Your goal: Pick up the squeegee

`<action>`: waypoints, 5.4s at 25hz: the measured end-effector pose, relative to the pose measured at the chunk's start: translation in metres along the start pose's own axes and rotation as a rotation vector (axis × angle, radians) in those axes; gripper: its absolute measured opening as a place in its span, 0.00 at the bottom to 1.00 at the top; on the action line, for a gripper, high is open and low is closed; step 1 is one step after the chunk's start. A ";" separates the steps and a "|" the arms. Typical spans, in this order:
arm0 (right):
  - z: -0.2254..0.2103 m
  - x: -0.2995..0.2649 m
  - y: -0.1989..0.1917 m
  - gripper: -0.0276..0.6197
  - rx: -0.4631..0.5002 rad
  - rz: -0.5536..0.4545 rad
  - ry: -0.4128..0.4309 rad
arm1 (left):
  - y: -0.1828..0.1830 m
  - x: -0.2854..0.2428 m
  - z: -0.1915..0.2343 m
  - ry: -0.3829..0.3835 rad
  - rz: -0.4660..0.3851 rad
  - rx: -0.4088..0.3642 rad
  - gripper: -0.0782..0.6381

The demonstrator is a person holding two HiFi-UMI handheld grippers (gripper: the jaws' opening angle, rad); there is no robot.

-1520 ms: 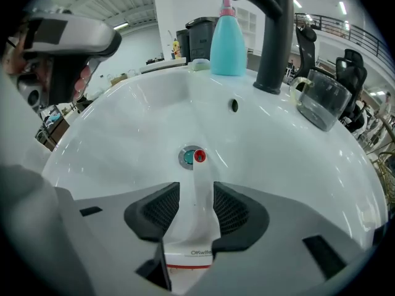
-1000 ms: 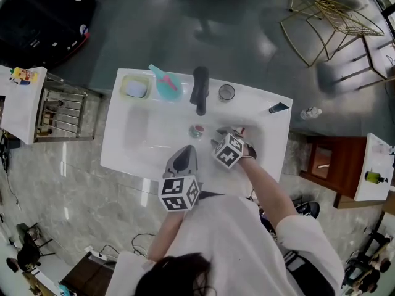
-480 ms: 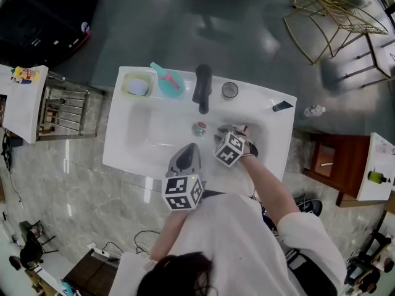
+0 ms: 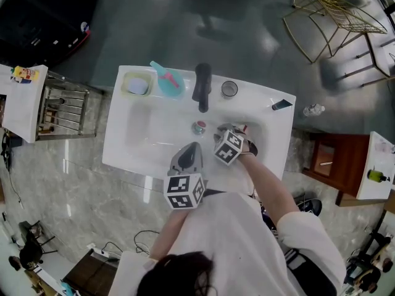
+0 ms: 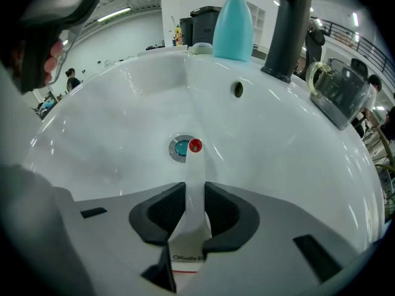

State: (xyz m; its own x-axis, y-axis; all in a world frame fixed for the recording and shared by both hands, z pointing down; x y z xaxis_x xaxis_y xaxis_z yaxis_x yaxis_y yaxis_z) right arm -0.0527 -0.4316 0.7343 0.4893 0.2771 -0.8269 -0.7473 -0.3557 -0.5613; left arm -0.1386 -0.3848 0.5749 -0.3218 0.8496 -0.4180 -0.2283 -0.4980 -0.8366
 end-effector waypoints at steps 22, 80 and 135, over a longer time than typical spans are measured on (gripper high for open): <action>-0.001 0.047 0.013 0.21 -0.059 -0.112 -0.100 | 0.000 0.014 0.000 -0.027 -0.029 -0.002 0.15; 0.026 0.250 0.085 0.21 -0.292 -0.698 -0.676 | 0.034 0.048 -0.051 -0.186 -0.177 -0.098 0.15; 0.055 0.268 0.080 0.21 -0.325 -0.748 -0.755 | 0.044 0.063 -0.061 -0.246 -0.219 -0.114 0.15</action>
State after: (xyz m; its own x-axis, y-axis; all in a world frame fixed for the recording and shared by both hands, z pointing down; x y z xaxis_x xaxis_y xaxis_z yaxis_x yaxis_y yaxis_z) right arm -0.0065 -0.3367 0.4693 0.2851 0.9526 -0.1058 -0.1712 -0.0580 -0.9835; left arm -0.1127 -0.3423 0.4899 -0.4919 0.8597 -0.1378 -0.2169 -0.2742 -0.9369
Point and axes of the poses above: the fingertips, and each gripper's own axes: x backward along the fingers, z to its left, y out of its top, the point moved 3 cm from there along x, backward along the fingers, and after that the axes turned 10 degrees about -z, right-handed, at the moved point
